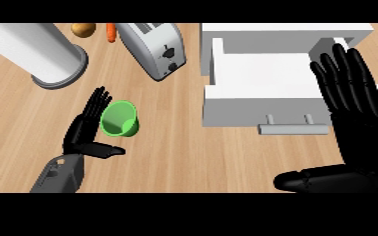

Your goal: Pick up the cup, place it into the drawer and close the drawer

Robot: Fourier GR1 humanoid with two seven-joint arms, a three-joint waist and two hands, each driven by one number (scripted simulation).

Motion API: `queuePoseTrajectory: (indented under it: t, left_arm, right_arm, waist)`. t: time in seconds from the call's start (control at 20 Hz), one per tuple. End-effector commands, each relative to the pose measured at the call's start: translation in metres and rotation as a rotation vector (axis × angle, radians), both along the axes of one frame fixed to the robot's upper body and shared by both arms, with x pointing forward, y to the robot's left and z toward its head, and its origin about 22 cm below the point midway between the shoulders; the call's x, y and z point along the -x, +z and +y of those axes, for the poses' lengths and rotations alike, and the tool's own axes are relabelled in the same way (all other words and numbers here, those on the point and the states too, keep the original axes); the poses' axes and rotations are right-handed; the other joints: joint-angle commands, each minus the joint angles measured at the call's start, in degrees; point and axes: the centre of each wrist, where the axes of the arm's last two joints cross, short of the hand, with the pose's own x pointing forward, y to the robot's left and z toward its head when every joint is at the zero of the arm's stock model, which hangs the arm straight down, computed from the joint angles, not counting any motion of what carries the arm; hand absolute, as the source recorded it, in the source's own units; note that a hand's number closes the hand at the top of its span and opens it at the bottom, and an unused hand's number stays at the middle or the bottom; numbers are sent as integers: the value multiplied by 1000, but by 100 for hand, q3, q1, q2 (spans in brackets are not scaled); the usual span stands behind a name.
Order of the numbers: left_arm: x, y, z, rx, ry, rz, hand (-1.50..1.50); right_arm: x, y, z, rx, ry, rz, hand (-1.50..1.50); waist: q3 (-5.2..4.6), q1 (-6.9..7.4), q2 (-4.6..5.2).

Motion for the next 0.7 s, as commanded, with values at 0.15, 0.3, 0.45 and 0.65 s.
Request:
queuePoseTrajectory:
  t: [0.15,0.3,0.45,0.65]
  left_arm:
    - [-10,-7,12,-4,-8,12,-150]
    - [-16,-12,-4,-1,-8,15,-150]
    - [-8,-19,-13,22,-33,12,-150]
    - [-11,-17,-4,54,-40,5,-150]
  right_arm:
    - [2,6,-10,-12,11,2,-150]
    - [-8,-1,-14,-7,9,7,-150]
    - [16,6,10,-21,22,-4,-150]
    - [-2,-3,-11,-22,21,-6,-150]
  waist:
    - [-4,-24,6]
    - [-6,-35,16]
    - [-5,-21,3]
    - [-6,-37,17]
